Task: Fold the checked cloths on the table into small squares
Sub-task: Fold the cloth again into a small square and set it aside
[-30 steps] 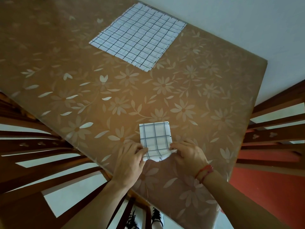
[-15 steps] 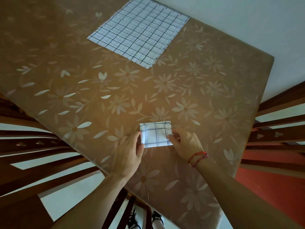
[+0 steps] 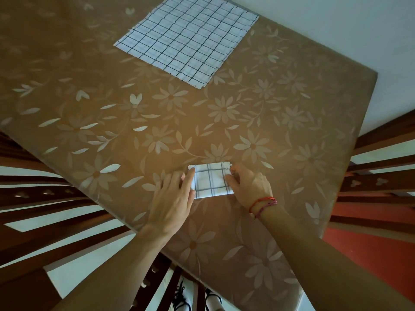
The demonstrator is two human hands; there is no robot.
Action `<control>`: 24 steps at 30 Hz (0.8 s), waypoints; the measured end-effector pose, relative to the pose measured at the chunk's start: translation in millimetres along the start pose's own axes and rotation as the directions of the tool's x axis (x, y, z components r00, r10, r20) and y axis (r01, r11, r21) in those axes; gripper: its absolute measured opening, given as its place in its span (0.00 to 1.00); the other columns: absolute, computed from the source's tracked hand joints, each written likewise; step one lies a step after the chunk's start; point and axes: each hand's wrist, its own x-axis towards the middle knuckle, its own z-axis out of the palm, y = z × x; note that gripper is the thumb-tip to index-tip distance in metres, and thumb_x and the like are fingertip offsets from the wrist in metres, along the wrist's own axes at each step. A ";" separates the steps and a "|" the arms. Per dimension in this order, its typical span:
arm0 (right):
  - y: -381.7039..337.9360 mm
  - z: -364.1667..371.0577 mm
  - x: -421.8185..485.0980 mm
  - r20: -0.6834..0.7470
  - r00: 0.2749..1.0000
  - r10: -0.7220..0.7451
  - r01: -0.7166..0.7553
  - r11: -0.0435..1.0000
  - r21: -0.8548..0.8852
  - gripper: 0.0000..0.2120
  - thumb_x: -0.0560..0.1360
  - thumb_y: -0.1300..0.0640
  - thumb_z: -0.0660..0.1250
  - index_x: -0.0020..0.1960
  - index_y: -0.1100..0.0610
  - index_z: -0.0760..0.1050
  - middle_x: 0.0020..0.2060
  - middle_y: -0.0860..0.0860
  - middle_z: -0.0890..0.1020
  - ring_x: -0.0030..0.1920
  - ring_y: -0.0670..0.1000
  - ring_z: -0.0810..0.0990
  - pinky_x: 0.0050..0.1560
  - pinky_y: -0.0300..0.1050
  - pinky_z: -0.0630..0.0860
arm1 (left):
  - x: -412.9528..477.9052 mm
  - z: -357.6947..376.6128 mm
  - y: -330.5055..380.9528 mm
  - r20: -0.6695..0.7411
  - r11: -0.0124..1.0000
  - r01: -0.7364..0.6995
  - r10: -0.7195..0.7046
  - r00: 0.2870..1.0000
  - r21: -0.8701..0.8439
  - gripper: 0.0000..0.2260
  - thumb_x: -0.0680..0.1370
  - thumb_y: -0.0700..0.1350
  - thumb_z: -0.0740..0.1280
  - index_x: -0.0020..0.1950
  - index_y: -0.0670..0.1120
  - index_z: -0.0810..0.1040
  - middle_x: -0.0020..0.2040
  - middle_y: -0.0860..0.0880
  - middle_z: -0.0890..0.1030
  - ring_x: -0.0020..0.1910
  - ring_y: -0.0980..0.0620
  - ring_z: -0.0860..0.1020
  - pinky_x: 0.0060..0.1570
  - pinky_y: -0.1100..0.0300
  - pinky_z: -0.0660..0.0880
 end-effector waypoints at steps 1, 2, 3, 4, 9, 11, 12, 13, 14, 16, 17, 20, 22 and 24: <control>0.4 0.6 1.7 0.005 1.000 0.001 -0.001 1.000 -0.009 0.08 0.76 0.47 0.64 0.46 0.51 0.73 0.34 0.50 0.81 0.34 0.54 0.78 0.32 0.42 0.72 | 0.2 -1.8 -0.3 -0.009 1.000 -0.015 0.015 1.000 -0.009 0.22 0.77 0.45 0.67 0.70 0.44 0.71 0.56 0.44 0.75 0.54 0.44 0.74 0.59 0.41 0.71; 0.4 0.9 2.8 0.009 1.000 0.002 -0.002 1.000 -0.021 0.08 0.77 0.46 0.64 0.47 0.50 0.73 0.35 0.49 0.81 0.34 0.54 0.78 0.32 0.41 0.70 | 0.7 -3.3 -0.1 -0.013 0.999 -0.041 0.041 0.999 -0.018 0.21 0.76 0.44 0.68 0.69 0.44 0.72 0.60 0.44 0.74 0.57 0.44 0.73 0.59 0.41 0.72; 0.7 1.7 4.0 0.011 1.000 0.005 -0.004 1.000 -0.029 0.08 0.77 0.46 0.63 0.47 0.50 0.73 0.35 0.49 0.82 0.34 0.54 0.79 0.32 0.41 0.69 | 1.3 -4.9 0.2 -0.009 0.997 -0.077 0.077 0.997 -0.024 0.20 0.76 0.44 0.67 0.68 0.44 0.73 0.63 0.43 0.73 0.60 0.44 0.72 0.61 0.42 0.71; 0.7 2.2 4.8 0.011 1.000 0.007 -0.007 1.000 -0.030 0.08 0.77 0.46 0.63 0.48 0.50 0.73 0.35 0.49 0.82 0.35 0.54 0.79 0.32 0.41 0.69 | 1.7 -5.0 0.0 0.006 0.993 -0.114 0.115 0.993 -0.030 0.19 0.77 0.43 0.66 0.68 0.43 0.74 0.67 0.43 0.72 0.64 0.45 0.71 0.63 0.43 0.70; 0.4 2.1 5.1 0.010 1.000 0.024 -0.024 1.000 -0.006 0.09 0.77 0.46 0.63 0.54 0.50 0.71 0.38 0.49 0.82 0.36 0.54 0.80 0.35 0.44 0.75 | 0.9 5.2 -5.5 0.120 0.994 -0.104 0.105 0.987 -0.014 0.21 0.83 0.46 0.51 0.73 0.39 0.68 0.75 0.44 0.66 0.75 0.47 0.63 0.71 0.46 0.64; -1.0 0.2 3.7 -0.003 1.000 0.023 -0.023 1.000 0.003 0.10 0.77 0.47 0.63 0.53 0.51 0.69 0.36 0.49 0.81 0.35 0.54 0.80 0.34 0.45 0.76 | -0.4 9.1 -6.0 0.148 0.996 -0.093 0.092 0.985 -0.001 0.23 0.83 0.47 0.48 0.74 0.39 0.67 0.76 0.43 0.65 0.76 0.46 0.60 0.71 0.44 0.63; -1.8 -0.9 3.6 -0.007 1.000 0.027 -0.027 1.000 0.001 0.10 0.76 0.47 0.64 0.53 0.51 0.68 0.37 0.49 0.81 0.35 0.54 0.79 0.33 0.45 0.75 | -1.0 10.5 -6.3 0.156 0.995 -0.095 0.094 0.983 0.005 0.23 0.83 0.47 0.48 0.74 0.39 0.66 0.76 0.42 0.64 0.77 0.46 0.59 0.72 0.44 0.62; -2.5 -1.2 4.0 -0.008 0.999 0.034 -0.034 0.999 -0.015 0.11 0.76 0.47 0.64 0.53 0.51 0.68 0.38 0.49 0.80 0.36 0.54 0.79 0.33 0.45 0.74 | -1.3 11.1 -6.6 0.156 0.995 -0.096 0.094 0.983 0.005 0.23 0.83 0.48 0.48 0.74 0.39 0.66 0.76 0.42 0.64 0.77 0.46 0.58 0.72 0.43 0.62; -3.7 -1.1 4.5 -0.022 0.999 0.028 -0.030 0.998 -0.055 0.13 0.76 0.47 0.65 0.54 0.52 0.68 0.41 0.49 0.78 0.36 0.54 0.79 0.32 0.44 0.73 | -1.3 11.5 -7.3 0.151 0.996 -0.094 0.093 0.984 0.001 0.23 0.83 0.48 0.49 0.74 0.39 0.66 0.76 0.42 0.64 0.77 0.46 0.58 0.72 0.43 0.62; -8.0 0.6 3.9 -0.112 0.992 -0.063 0.045 0.986 -0.159 0.15 0.74 0.47 0.67 0.54 0.56 0.71 0.45 0.51 0.74 0.37 0.54 0.76 0.31 0.43 0.71 | -1.2 12.4 -8.0 0.141 0.996 -0.090 0.090 0.986 -0.010 0.23 0.83 0.47 0.49 0.75 0.39 0.66 0.76 0.42 0.64 0.77 0.46 0.58 0.72 0.43 0.62; -12.2 2.6 2.2 -0.170 0.974 -0.153 0.119 0.974 -0.191 0.15 0.73 0.49 0.67 0.53 0.58 0.72 0.46 0.53 0.73 0.39 0.54 0.76 0.33 0.44 0.72 | -1.3 13.0 -8.0 0.139 0.996 -0.085 0.086 0.987 -0.015 0.23 0.83 0.47 0.48 0.75 0.39 0.65 0.76 0.42 0.64 0.77 0.46 0.58 0.72 0.44 0.62; -32.3 13.8 -7.5 -0.125 0.891 -0.437 0.397 0.882 -0.254 0.19 0.77 0.52 0.60 0.63 0.60 0.72 0.60 0.57 0.75 0.57 0.57 0.75 0.55 0.51 0.76 | -1.0 14.6 -7.6 0.139 0.997 -0.078 0.079 0.987 -0.014 0.23 0.83 0.47 0.48 0.75 0.38 0.64 0.76 0.41 0.64 0.77 0.47 0.59 0.73 0.45 0.61; -41.2 26.8 -13.5 0.006 0.849 -0.528 0.515 0.825 -0.233 0.23 0.79 0.54 0.55 0.72 0.61 0.65 0.72 0.57 0.67 0.73 0.56 0.64 0.72 0.51 0.65 | -0.7 14.4 -7.1 0.148 0.996 -0.090 0.089 0.985 0.004 0.23 0.84 0.47 0.47 0.75 0.38 0.63 0.76 0.41 0.64 0.77 0.47 0.59 0.73 0.46 0.61; -44.7 39.8 -16.1 0.047 0.844 -0.535 0.533 0.824 -0.194 0.24 0.81 0.56 0.52 0.75 0.62 0.61 0.76 0.57 0.61 0.77 0.53 0.55 0.76 0.51 0.58 | -1.0 13.9 -7.5 0.164 0.995 -0.102 0.097 0.982 0.018 0.24 0.83 0.49 0.47 0.76 0.38 0.63 0.76 0.42 0.64 0.77 0.47 0.59 0.73 0.46 0.61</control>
